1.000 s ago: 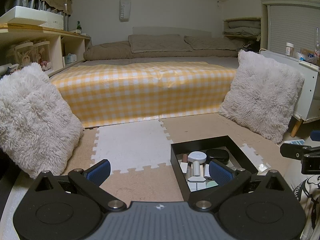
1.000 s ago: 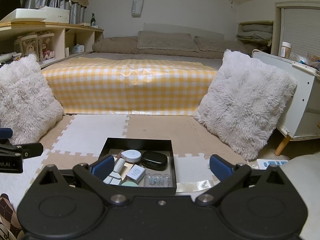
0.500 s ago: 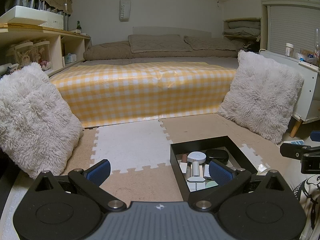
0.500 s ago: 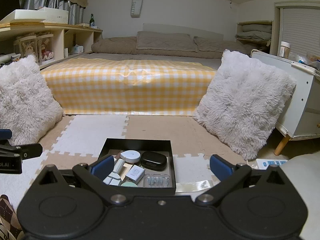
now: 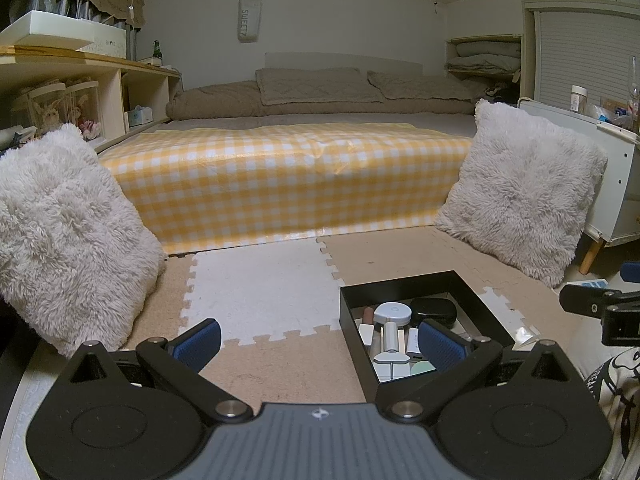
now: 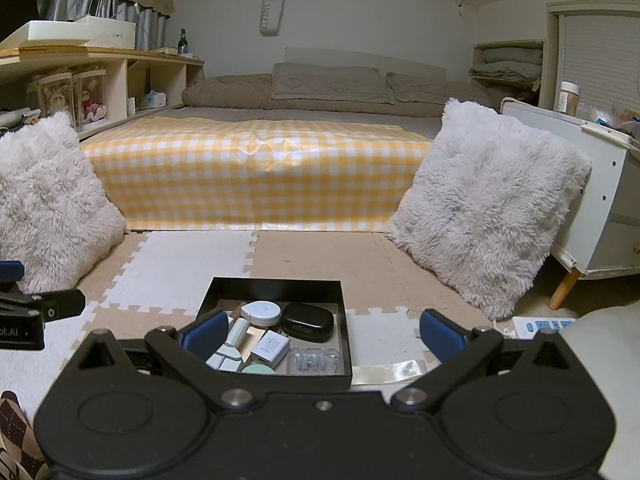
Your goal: Organize rigid objects
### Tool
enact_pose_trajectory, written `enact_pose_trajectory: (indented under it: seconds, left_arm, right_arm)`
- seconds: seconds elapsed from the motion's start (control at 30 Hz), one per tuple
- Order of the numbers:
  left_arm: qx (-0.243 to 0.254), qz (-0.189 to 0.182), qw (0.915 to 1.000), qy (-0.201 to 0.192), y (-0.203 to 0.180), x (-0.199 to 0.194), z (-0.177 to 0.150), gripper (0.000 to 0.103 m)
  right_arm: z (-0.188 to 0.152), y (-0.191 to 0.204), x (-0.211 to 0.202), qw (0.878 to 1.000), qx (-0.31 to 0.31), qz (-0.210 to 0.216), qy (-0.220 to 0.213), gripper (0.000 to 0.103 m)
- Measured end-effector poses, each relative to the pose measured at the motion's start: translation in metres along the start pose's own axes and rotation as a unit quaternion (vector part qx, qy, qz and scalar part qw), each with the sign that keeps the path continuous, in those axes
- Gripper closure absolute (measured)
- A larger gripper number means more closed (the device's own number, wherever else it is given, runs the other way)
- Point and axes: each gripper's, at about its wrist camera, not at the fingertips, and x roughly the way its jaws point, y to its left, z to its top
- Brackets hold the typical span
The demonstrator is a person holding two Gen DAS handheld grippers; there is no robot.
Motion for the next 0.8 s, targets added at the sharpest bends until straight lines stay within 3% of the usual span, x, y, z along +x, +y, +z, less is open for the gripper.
enact_pose_trajectory:
  seconds: [0.8]
  left_arm:
    - [0.0,0.0,1.0,0.002,-0.0018,0.0003,-0.0007,0.0]
  right_arm:
    - [-0.0001,-0.0005,-0.0002,1.0,0.001,-0.001,0.0,0.0]
